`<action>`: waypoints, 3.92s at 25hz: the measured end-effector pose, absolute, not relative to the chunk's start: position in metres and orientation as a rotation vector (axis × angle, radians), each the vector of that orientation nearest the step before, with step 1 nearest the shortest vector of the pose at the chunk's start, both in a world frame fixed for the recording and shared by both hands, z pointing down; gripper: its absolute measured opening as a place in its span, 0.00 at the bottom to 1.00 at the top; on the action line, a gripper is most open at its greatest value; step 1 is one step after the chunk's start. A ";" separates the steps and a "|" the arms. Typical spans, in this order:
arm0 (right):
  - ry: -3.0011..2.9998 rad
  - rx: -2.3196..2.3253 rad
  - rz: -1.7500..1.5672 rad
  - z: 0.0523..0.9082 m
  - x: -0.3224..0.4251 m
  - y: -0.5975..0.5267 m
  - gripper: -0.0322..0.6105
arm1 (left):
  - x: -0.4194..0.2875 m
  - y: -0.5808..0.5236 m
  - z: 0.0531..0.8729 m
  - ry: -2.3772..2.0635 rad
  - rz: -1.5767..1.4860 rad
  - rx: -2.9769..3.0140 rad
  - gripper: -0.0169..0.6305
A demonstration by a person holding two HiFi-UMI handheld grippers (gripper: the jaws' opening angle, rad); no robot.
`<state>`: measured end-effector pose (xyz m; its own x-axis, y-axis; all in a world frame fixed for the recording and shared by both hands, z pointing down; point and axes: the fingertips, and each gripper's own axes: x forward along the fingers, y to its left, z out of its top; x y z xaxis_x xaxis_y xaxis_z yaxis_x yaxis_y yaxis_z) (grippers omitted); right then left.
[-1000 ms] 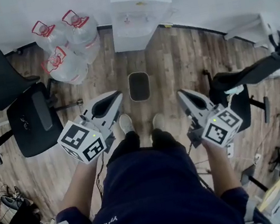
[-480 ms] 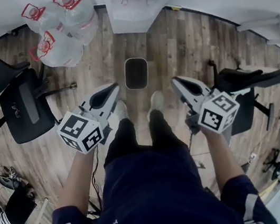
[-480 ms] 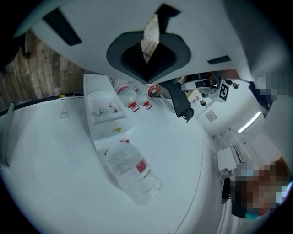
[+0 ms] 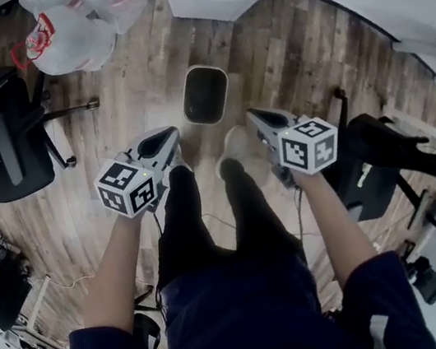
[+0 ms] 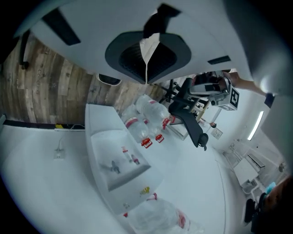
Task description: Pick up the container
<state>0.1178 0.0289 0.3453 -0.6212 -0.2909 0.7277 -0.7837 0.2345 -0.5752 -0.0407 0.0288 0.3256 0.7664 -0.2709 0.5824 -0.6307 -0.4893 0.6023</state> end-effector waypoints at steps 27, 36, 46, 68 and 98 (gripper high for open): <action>-1.529 0.995 1.582 0.791 0.125 0.092 0.35 | -0.034 0.054 0.794 -0.504 0.976 1.903 0.34; -1.485 1.070 1.586 0.842 0.120 0.087 0.39 | -0.030 0.056 0.847 -0.508 0.997 1.827 0.37; -1.467 1.107 1.540 0.868 0.117 0.091 0.23 | -0.020 0.063 0.875 -0.517 1.077 1.750 0.27; -1.554 1.187 1.403 0.632 0.090 0.034 0.16 | -0.051 0.015 0.631 -0.710 1.045 1.776 0.22; -1.874 1.358 1.086 0.168 0.068 0.041 0.15 | -0.076 0.034 0.167 -0.951 0.909 2.000 0.23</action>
